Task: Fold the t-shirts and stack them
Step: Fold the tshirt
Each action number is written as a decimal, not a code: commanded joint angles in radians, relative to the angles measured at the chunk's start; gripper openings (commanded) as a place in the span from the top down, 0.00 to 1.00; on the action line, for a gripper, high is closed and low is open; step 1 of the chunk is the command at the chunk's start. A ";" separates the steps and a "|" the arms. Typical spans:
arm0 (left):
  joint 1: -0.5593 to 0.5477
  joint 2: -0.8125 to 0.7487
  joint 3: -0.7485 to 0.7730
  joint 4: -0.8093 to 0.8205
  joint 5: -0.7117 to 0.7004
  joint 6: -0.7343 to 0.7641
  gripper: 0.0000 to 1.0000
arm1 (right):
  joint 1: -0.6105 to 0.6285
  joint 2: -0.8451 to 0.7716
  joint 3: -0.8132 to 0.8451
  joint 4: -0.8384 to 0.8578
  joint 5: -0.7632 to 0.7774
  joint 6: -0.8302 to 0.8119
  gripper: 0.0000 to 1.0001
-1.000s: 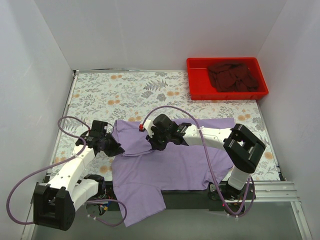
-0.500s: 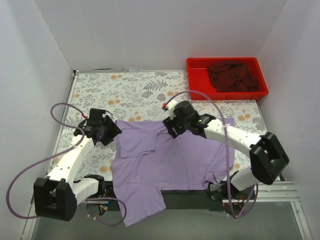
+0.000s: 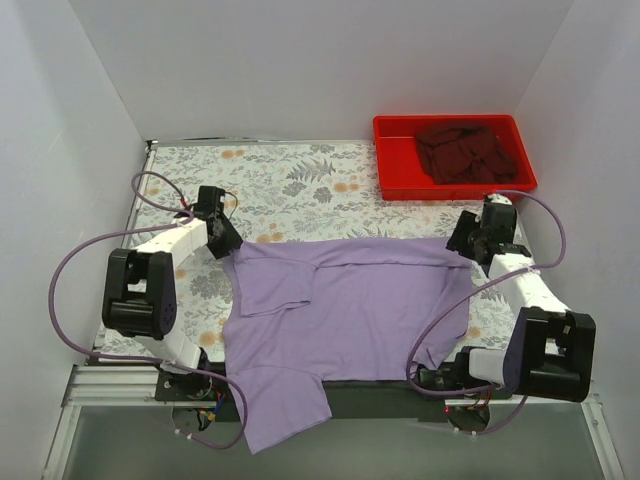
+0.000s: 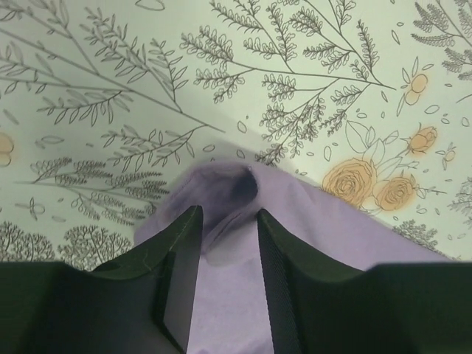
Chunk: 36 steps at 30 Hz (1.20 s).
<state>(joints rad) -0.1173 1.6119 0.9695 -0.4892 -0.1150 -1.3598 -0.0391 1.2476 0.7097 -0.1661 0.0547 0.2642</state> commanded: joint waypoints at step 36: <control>0.177 0.183 0.163 0.001 0.008 0.110 0.94 | -0.203 0.220 -0.102 0.300 -0.428 0.199 0.55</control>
<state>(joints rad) 0.0631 1.8156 1.1343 -0.5068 -0.1043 -1.2625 -0.2466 1.4628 0.6312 0.1097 -0.3569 0.4313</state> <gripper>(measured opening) 0.062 0.456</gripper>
